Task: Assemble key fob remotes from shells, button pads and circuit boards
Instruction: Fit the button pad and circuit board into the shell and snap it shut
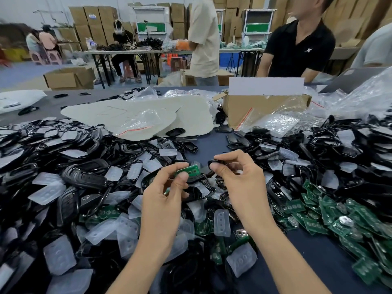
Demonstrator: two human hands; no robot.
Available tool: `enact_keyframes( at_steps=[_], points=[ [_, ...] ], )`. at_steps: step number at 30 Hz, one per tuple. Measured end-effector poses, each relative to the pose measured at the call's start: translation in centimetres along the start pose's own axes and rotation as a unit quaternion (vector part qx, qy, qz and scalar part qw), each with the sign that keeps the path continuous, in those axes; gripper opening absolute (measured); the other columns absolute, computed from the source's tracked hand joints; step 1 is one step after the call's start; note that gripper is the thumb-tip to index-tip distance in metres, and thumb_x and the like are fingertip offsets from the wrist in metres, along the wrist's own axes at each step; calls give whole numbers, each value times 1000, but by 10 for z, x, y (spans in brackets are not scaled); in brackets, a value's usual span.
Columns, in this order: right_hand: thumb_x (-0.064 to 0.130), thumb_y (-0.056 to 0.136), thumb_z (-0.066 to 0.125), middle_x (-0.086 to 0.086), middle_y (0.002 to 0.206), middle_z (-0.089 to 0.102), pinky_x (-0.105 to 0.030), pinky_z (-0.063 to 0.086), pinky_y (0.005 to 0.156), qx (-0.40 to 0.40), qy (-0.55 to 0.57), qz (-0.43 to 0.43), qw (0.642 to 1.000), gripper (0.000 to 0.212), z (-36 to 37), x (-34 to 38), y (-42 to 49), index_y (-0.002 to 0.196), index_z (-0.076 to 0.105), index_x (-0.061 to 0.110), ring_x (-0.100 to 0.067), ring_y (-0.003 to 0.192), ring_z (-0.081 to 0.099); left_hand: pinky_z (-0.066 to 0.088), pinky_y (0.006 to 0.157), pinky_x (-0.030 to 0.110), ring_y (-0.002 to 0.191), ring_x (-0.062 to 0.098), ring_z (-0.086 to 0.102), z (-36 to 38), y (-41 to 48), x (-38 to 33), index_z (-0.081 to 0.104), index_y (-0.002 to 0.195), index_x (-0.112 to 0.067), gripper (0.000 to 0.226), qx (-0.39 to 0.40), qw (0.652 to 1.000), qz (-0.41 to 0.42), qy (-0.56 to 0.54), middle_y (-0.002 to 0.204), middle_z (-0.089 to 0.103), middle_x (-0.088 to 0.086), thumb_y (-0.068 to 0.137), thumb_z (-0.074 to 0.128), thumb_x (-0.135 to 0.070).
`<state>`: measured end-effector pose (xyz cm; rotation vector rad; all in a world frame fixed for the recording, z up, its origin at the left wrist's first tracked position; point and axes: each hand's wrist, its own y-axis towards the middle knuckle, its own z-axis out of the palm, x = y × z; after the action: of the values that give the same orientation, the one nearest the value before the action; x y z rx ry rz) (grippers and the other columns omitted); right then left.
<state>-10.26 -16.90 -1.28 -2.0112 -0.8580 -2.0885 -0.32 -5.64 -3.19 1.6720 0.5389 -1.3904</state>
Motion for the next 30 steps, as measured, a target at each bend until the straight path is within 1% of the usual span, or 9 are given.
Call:
enact_keyframes(
  at_steps=[2, 4, 7, 9, 12, 15, 22, 26, 30],
  points=[
    [19, 91, 74, 11, 88, 71, -11, 50, 67, -5, 35, 24, 999, 14, 0, -1, 1, 90, 70, 32, -2, 80, 68, 54, 66, 19, 76, 11, 67, 2, 0, 1, 70, 103, -40, 21, -4, 1000, 3, 10, 84, 70, -11, 98, 60, -22],
    [18, 94, 71, 10, 88, 73, -12, 52, 65, -4, 75, 64, 995, 8, 2, -3, 2, 96, 68, 26, -6, 78, 73, 57, 70, 26, 79, 6, 66, 4, -2, 1, 65, 106, -41, 21, -10, 1000, 10, 24, 90, 69, -16, 97, 61, -23],
    [15, 94, 70, 11, 87, 76, -16, 56, 71, 15, 137, 114, 984, 7, 4, -7, 4, 99, 67, 19, -12, 80, 76, 56, 74, 34, 84, 2, 66, 4, -3, -1, 59, 98, -46, 21, -36, 998, 21, 39, 94, 66, -23, 93, 66, -28],
    [10, 93, 69, 6, 85, 77, -17, 57, 73, 34, 210, 148, 966, 8, 7, -8, 5, 100, 67, 12, -13, 80, 75, 54, 74, 30, 84, 1, 65, 3, -2, -2, 58, 95, -50, 21, -51, 997, 27, 46, 95, 66, -24, 92, 68, -31],
    [5, 92, 69, -2, 86, 77, -18, 57, 76, 67, 283, 179, 940, 11, 12, -11, 4, 102, 65, 4, -17, 83, 75, 48, 69, 15, 82, 0, 65, 1, -1, -3, 59, 94, -50, 20, -69, 995, 47, 59, 93, 66, -26, 91, 69, -33],
    [4, 92, 69, -2, 87, 77, -19, 57, 78, 89, 271, 174, 943, 12, 17, -13, -1, 103, 64, 4, -19, 86, 76, 43, 66, 7, 82, -1, 64, 0, -1, -2, 59, 94, -49, 19, -82, 992, 58, 74, 91, 66, -28, 91, 69, -33],
    [5, 94, 68, -9, 103, 73, -22, 58, 84, 98, 224, 159, 957, 11, 20, -12, -7, 103, 64, 6, -21, 93, 76, 42, 67, 6, 85, -3, 62, -2, 2, 1, 58, 95, -49, 18, -82, 990, 58, 95, 93, 65, -28, 91, 68, -35],
    [5, 94, 68, -8, 102, 74, -20, 57, 82, 98, 225, 156, 957, 11, 21, -12, -7, 103, 63, 6, -20, 92, 76, 42, 67, 6, 87, -1, 63, -5, 4, 2, 58, 95, -50, 19, -71, 991, 57, 94, 92, 65, -28, 92, 68, -34],
    [7, 94, 68, 2, 96, 77, -21, 57, 85, 106, 213, 146, 960, 10, 22, -13, -8, 102, 63, 10, -20, 94, 76, 42, 66, 6, 87, -1, 63, -8, 6, 2, 57, 96, -51, 18, -68, 991, 59, 97, 92, 64, -28, 92, 67, -37]
  ],
)
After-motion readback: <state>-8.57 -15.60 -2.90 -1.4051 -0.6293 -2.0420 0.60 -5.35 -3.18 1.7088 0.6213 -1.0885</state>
